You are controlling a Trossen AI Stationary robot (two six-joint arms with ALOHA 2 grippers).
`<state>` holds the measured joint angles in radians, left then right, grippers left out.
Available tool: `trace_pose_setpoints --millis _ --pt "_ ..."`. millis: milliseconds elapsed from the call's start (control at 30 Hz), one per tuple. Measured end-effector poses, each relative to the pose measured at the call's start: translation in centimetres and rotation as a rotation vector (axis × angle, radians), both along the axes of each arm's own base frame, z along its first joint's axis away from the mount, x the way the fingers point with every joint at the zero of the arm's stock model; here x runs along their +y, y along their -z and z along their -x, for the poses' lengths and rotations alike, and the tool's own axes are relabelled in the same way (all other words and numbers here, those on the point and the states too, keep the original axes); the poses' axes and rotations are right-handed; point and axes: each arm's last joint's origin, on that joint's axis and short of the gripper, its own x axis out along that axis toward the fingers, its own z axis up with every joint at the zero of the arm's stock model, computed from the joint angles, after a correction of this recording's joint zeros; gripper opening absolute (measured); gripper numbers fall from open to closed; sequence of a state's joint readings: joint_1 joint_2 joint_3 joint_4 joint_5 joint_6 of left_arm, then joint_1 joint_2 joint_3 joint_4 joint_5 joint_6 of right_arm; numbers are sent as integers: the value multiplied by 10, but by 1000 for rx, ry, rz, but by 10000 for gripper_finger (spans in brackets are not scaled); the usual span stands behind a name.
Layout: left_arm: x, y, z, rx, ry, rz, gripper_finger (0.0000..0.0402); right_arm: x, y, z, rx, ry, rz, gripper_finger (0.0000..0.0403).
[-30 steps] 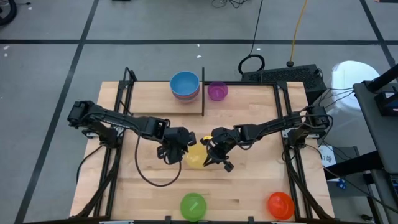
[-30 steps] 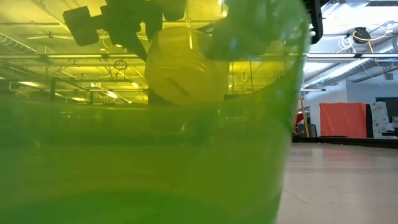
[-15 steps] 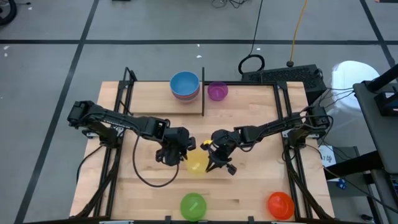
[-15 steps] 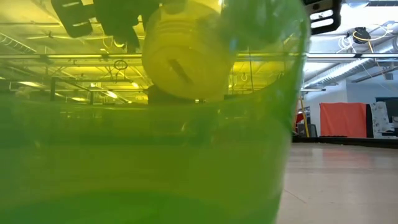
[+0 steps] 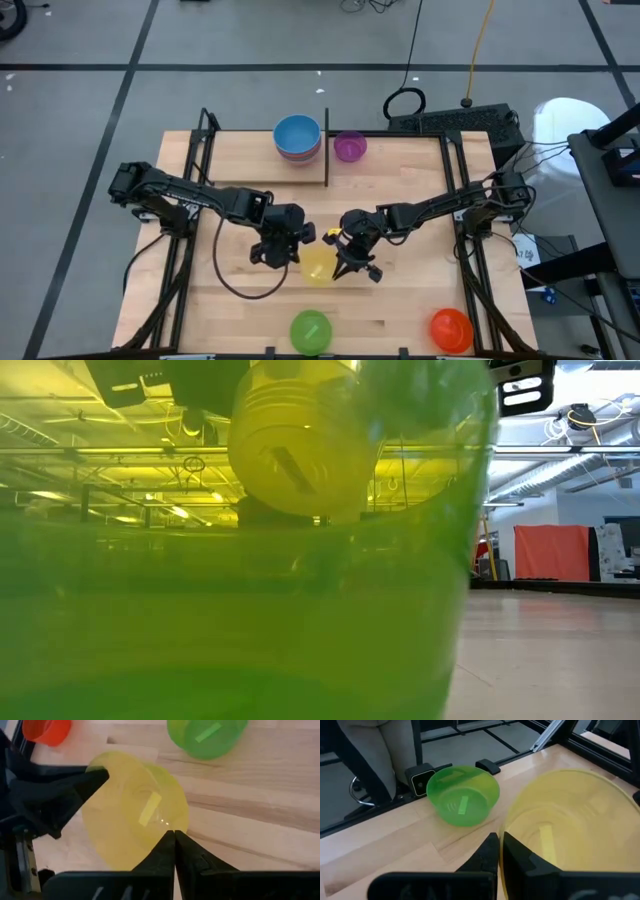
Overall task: Place and stack bowls onto a shelf
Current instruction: Put the small yellow bowl on the shelf
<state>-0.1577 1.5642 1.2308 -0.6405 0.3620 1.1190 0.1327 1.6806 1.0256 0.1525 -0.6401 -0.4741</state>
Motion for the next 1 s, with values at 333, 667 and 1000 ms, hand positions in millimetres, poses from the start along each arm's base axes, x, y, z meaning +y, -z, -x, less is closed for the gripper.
trace_pose_setpoints --millis 333,667,1000 --pt "2 2 -4 45 -195 14 64 -3 0 -1 13 23 -8 0" --pt "0 0 -5 4 -103 33 53 -1 0 0 -24 -47 -4 0" --pt "1 4 1 80 -105 17 11 1 -1 1 -21 -94 -32 0"
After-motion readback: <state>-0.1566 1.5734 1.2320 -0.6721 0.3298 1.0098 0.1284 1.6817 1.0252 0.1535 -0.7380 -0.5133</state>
